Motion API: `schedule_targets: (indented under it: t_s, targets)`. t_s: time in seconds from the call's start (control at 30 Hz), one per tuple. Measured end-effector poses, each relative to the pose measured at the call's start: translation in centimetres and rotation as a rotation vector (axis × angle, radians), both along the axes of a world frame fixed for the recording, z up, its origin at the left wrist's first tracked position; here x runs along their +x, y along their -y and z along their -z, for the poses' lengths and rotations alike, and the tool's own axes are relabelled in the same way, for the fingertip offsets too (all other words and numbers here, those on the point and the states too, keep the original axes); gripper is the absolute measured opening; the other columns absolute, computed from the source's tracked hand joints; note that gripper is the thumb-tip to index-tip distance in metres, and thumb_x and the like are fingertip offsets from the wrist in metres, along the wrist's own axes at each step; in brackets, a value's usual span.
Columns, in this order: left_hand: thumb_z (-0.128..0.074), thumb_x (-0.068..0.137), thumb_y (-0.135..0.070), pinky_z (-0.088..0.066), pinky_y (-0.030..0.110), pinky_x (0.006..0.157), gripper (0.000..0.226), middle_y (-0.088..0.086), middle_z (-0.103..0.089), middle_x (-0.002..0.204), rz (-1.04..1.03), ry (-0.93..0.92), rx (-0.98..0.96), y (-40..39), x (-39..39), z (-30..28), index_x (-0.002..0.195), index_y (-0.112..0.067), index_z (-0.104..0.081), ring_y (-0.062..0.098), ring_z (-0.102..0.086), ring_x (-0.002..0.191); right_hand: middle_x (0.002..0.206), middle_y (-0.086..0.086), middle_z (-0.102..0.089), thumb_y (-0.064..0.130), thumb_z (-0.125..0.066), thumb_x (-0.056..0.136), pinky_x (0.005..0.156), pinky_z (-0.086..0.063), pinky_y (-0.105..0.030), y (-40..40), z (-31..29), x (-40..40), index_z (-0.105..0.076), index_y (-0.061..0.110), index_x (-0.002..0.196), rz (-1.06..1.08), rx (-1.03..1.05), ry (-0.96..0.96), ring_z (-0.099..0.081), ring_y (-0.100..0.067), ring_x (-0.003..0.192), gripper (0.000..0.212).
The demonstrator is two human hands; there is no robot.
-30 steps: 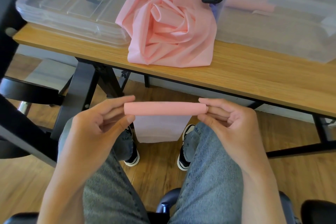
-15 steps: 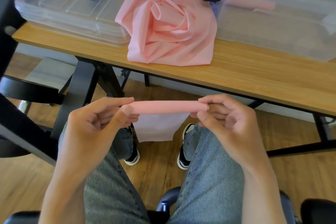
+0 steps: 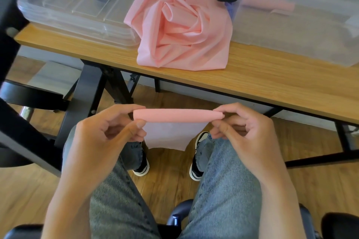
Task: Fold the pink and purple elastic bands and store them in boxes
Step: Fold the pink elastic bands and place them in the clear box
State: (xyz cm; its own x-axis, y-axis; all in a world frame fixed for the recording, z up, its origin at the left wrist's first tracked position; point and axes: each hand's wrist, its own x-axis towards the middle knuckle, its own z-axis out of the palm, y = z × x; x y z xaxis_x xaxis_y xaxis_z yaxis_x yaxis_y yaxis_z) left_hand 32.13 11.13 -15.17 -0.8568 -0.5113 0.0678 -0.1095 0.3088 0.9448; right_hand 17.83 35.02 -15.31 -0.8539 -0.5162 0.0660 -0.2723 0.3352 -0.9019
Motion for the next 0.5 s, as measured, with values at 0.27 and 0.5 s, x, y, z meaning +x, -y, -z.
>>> schedule_targets:
  t_s: [0.27, 0.5]
  targets:
    - [-0.065, 0.087, -0.028, -0.064, 0.033, 0.076, 0.03, -0.006, -0.08, 0.095, -0.049, -0.065, 0.098, -0.23, -0.18, -0.25, 0.114, -0.016, -0.07, 0.016, -0.079, 0.085, 0.102, 0.001, -0.08, 0.018, -0.073, 0.092, 0.083, -0.064, -0.045, 0.31, -0.58, 0.25, -0.073, 0.016, 0.115, 0.016, -0.196, 0.116, -0.078, -0.02, 0.094, 0.024]
    - [-0.07, 0.08, -0.023, -0.061, 0.023, 0.083, 0.051, -0.012, -0.079, 0.103, 0.007, -0.018, 0.069, -0.03, 0.0, -0.15, 0.131, -0.025, -0.062, 0.008, -0.076, 0.094, 0.105, 0.015, -0.079, 0.007, -0.076, 0.09, 0.086, -0.06, -0.023, 0.18, -0.24, 0.08, -0.069, 0.029, 0.126, 0.05, -0.117, 0.094, -0.077, -0.007, 0.094, 0.043]
